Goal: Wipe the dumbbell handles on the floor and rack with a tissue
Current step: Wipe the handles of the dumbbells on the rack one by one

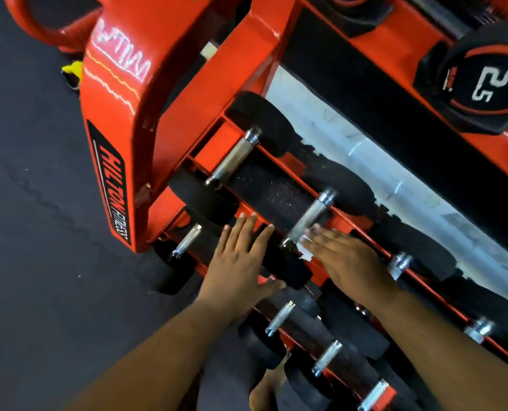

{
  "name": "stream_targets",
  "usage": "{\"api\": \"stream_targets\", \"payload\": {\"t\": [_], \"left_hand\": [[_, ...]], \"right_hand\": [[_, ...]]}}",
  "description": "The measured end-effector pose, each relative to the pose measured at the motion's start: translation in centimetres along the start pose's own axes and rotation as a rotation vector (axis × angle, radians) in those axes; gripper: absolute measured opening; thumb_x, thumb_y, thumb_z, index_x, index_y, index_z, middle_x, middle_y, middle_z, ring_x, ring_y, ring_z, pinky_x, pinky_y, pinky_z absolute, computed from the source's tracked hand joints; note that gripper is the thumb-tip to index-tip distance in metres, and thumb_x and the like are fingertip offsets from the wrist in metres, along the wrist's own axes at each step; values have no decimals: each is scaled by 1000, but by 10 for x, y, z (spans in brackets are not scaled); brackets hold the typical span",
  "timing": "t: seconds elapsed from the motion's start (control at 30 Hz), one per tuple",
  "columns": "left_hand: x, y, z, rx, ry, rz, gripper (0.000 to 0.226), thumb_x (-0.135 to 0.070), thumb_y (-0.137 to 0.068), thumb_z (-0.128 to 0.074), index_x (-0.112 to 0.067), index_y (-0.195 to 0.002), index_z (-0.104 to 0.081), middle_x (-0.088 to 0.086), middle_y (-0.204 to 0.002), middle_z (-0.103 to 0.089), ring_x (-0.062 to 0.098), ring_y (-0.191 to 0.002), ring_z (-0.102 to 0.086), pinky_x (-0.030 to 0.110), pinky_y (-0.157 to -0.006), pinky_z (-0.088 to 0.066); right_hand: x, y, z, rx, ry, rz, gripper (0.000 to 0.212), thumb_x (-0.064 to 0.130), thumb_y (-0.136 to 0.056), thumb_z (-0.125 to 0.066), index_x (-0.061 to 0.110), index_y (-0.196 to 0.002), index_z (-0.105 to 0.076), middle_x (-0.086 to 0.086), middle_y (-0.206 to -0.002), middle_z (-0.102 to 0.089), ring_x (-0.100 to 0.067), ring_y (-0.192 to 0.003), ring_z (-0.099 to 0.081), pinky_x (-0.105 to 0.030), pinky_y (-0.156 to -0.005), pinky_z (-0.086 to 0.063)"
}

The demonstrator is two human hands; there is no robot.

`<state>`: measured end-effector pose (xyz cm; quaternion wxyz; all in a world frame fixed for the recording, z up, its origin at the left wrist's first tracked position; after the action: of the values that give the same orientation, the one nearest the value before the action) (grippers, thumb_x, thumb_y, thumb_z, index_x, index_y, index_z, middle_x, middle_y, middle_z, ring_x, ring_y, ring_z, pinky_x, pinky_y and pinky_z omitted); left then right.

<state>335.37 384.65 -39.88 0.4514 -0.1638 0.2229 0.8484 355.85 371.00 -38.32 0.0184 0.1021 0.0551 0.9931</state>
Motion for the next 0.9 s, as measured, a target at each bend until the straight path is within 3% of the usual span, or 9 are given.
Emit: {"api": "stream_targets", "payload": {"t": [0.1,0.23,0.37,0.47,0.6,0.73,0.8,0.9], "left_hand": [[29,-6,19,-216,-29,-13,96,-67,-72,-65,-22,-151,-35,14,-163,-28,31,-155,-15,59,-121,-21],[65,-28,52,-338,-110,75,84,-59,-80,-58,-16,-150,-41,17,-162,-28,35,-154,-16,59,-121,-19],[91,-53,67,-231,-73,218,111,-61,-72,-77,-15,-158,-25,21,-165,-16,36,-155,-10,51,-125,-12],[96,-65,69,-106,54,298,129,-61,-67,-82,-14,-161,-6,22,-166,-5,36,-155,-5,42,-125,-5],[100,-70,68,-79,80,306,131,-64,-65,-80,-12,-160,-7,25,-165,-5,39,-154,-5,45,-126,-6],[103,-71,71,5,68,285,130,-67,-72,-74,-16,-160,7,25,-165,5,38,-154,6,46,-126,-1],[104,-71,73,18,85,277,130,-67,-74,-73,-19,-160,11,24,-165,8,38,-154,9,46,-126,1],[105,-70,71,19,103,282,128,-66,-75,-73,-21,-160,12,23,-166,10,38,-154,9,46,-126,2]], "right_hand": [[8,-39,16,-172,-74,-12,42,5,-97,-48,15,-136,-63,-3,-143,-58,-22,-136,-52,-37,-106,-49],[23,-115,20,-279,-105,15,41,10,-101,-40,13,-134,-64,-8,-141,-60,-27,-136,-52,-38,-109,-46],[39,-183,-3,-269,-76,4,41,7,-97,-44,14,-130,-67,-10,-140,-60,-29,-134,-53,-46,-106,-47],[49,-211,-19,-123,68,64,47,14,-91,-39,12,-129,-67,-12,-139,-61,-32,-133,-54,-52,-110,-42],[40,-213,-32,47,307,239,55,22,-91,-39,12,-144,-52,-11,-152,-48,-30,-146,-38,-60,-117,-28],[11,-209,-23,-21,367,52,62,28,-103,-48,16,-159,-24,-9,-166,-19,-28,-154,-15,-52,-124,-13],[19,-207,-26,-49,380,71,62,30,-102,-40,12,-159,-23,-12,-166,-17,-32,-154,-13,-53,-124,-13],[33,-203,-40,49,434,234,63,27,-96,-37,10,-156,-31,-13,-164,-26,-33,-152,-20,-57,-121,-19]]}}
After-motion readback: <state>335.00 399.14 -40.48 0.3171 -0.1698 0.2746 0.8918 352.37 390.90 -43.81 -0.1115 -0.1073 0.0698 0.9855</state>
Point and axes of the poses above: each hand's wrist, its own y-axis away from the middle knuckle, its own z-axis out of the back of the hand, x = y × z, the point moved 1 cm from there along -y, towards the middle knuckle
